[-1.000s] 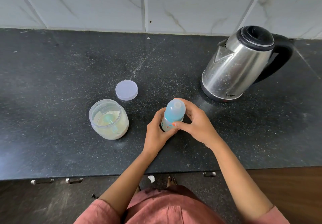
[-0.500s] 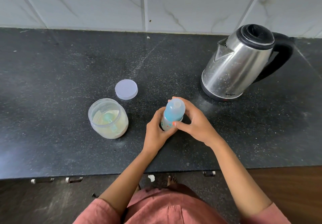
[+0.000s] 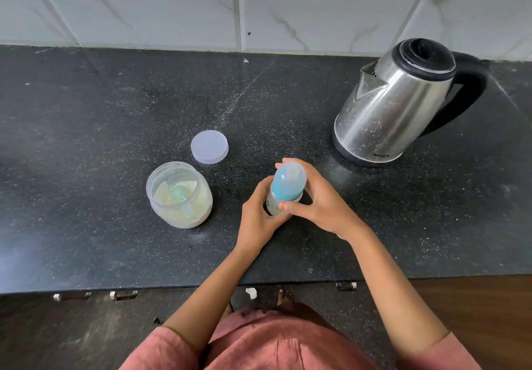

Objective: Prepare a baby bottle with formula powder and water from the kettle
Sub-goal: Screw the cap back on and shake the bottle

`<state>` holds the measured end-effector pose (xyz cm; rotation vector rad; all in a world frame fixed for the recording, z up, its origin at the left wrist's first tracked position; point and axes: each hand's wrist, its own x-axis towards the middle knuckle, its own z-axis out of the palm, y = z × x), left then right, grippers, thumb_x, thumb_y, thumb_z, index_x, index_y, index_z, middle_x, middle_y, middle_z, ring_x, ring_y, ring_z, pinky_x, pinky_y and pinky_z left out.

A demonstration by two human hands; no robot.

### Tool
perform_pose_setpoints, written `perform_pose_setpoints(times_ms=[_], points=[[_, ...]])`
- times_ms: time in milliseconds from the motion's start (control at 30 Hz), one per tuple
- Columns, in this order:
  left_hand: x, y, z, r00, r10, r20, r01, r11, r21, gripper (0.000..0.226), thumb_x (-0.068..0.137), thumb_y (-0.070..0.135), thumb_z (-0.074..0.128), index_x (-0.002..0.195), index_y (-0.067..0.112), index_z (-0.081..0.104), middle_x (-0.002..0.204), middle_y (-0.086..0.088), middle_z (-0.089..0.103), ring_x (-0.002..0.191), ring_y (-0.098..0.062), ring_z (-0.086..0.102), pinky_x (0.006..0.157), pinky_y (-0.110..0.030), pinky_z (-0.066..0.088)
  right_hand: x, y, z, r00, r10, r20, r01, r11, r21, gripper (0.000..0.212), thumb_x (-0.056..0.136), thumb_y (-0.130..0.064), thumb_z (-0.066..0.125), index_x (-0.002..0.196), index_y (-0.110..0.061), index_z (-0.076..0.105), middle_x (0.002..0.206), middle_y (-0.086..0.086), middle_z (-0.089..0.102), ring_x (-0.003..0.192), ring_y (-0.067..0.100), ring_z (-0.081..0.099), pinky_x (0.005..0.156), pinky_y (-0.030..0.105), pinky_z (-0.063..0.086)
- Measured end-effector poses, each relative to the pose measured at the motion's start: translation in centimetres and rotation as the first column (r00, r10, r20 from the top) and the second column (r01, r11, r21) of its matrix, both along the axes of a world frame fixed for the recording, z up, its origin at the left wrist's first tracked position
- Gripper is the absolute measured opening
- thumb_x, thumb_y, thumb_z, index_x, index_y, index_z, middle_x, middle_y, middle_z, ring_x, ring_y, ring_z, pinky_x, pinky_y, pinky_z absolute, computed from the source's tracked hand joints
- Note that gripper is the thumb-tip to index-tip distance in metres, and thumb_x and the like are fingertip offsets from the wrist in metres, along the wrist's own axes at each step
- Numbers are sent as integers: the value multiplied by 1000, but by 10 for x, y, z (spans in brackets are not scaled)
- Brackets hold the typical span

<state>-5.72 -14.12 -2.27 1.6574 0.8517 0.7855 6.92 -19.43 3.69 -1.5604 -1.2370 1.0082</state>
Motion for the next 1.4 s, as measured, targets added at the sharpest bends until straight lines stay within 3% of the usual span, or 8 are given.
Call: perform_pose_setpoints(times_ms=[200, 433, 633, 733, 867, 1067, 1200, 1400], points=[[0, -1, 2, 1000, -6, 9, 6, 1000, -15, 61, 73, 15, 77, 111, 48, 42, 111, 27, 55, 107, 8, 53, 87, -8, 41, 8, 2, -3, 996, -81, 24, 81, 997, 12, 61, 66, 1, 75, 109, -35, 49, 115, -13, 57, 111, 3, 53, 98, 19, 41], [0, -2, 1, 1000, -3, 12, 3, 1000, -7, 64, 73, 14, 76, 113, 49, 40, 112, 28, 54, 107, 10, 52, 87, -7, 40, -8, 0, -3, 949, -270, 162, 259, 962, 89, 57, 61, -9, 81, 105, -27, 50, 101, -15, 53, 94, -11, 50, 79, 1, 37], [-1, 1, 7, 998, -66, 9, 67, 998, -18, 58, 71, 34, 74, 112, 59, 41, 110, 37, 57, 109, 7, 54, 91, -12, 41, 13, 7, 2, 993, 43, 107, -38, 998, -49, 63, 67, -8, 78, 119, -30, 49, 122, -4, 53, 118, 9, 49, 104, 27, 39], [-2, 3, 8, 995, -101, 24, 102, 994, -33, 57, 71, 37, 72, 116, 54, 42, 112, 32, 58, 112, 4, 54, 92, -13, 41, 20, 10, -2, 991, 131, 30, -128, 988, -83, 66, 71, -4, 75, 122, -33, 46, 130, 0, 55, 123, 10, 49, 105, 26, 38], [-2, 3, 8, 994, -109, 25, 109, 994, -26, 57, 74, 25, 73, 118, 45, 43, 115, 25, 57, 110, 5, 54, 91, -12, 42, 18, 10, -10, 994, 17, 106, -13, 999, -38, 60, 64, -11, 80, 116, -23, 54, 118, -1, 62, 112, 9, 55, 97, 21, 43], [2, -3, 5, 999, -43, 31, 42, 999, 23, 59, 78, 13, 73, 115, 49, 45, 106, 27, 62, 104, 3, 58, 87, -13, 44, -2, 1, -9, 964, -219, 152, 209, 975, 82, 55, 63, -8, 81, 112, -17, 57, 98, -21, 58, 90, -20, 54, 79, 4, 43], [4, -8, 5, 999, 0, 41, -1, 1000, 24, 57, 79, 12, 72, 116, 47, 45, 106, 33, 60, 102, 4, 58, 84, -13, 45, -13, -1, -12, 928, -343, 145, 327, 937, 122, 54, 63, -12, 82, 113, -13, 60, 94, -15, 62, 84, -18, 55, 76, 5, 44], [4, -12, 7, 999, 30, 46, -31, 999, 29, 60, 79, 15, 72, 114, 54, 43, 105, 35, 59, 101, 6, 58, 82, -11, 45, -29, -3, -16, 877, -466, 118, 436, 875, 212, 46, 64, -14, 81, 104, -23, 61, 90, -26, 60, 84, -14, 57, 76, 6, 44]])
